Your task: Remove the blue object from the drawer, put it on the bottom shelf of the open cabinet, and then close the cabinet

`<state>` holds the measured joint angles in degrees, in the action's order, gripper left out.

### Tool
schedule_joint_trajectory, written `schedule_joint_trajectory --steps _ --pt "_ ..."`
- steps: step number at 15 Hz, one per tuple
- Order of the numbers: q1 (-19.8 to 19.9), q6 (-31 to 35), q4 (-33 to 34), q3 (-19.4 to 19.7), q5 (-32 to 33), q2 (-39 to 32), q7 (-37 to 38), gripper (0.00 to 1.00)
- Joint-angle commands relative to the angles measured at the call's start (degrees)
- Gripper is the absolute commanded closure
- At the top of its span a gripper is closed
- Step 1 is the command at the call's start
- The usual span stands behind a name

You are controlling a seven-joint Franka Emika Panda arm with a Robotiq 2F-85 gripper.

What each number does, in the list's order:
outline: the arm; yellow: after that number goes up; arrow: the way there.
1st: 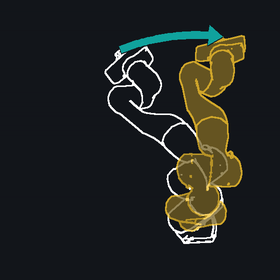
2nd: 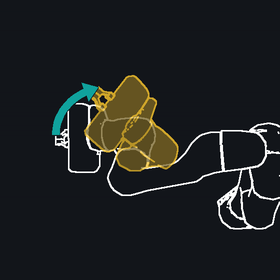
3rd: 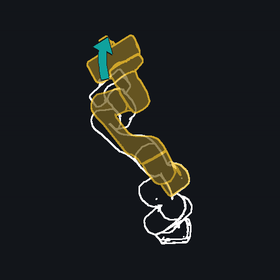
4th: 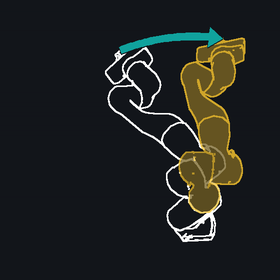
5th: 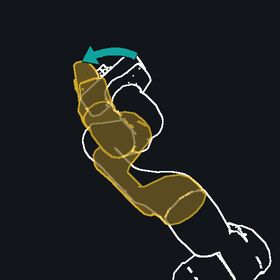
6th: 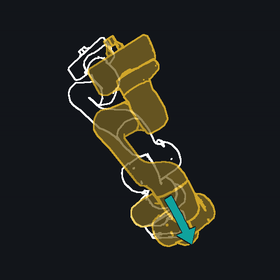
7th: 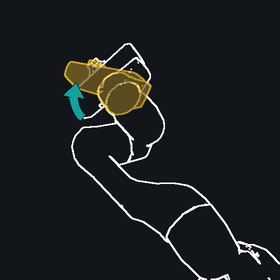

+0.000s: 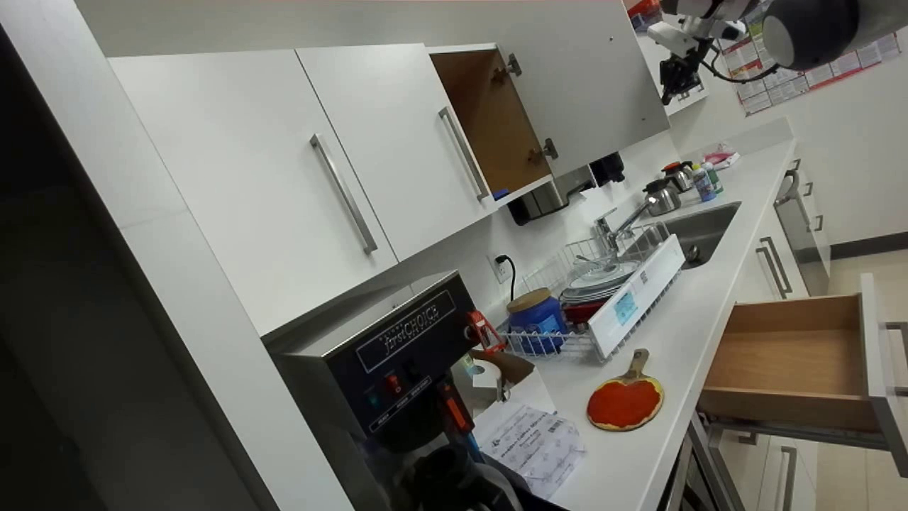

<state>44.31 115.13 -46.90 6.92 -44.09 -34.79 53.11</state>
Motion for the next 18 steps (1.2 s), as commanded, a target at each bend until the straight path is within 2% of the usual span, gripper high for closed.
schedule_joint_trajectory --steps 1,6,12,18 --pt "1.52 -1.12 1.65 -3.1 -4.87 -1.17 -2.81 1.0" --pt "2.44 -7.31 1.04 -4.84 -6.67 -0.16 -2.68 1.0" --pt "3.16 -21.42 2.64 -4.66 -5.65 1.76 -3.0 1.0" --pt "2.96 -35.01 3.17 -7.76 -7.99 2.97 -7.05 1.0"
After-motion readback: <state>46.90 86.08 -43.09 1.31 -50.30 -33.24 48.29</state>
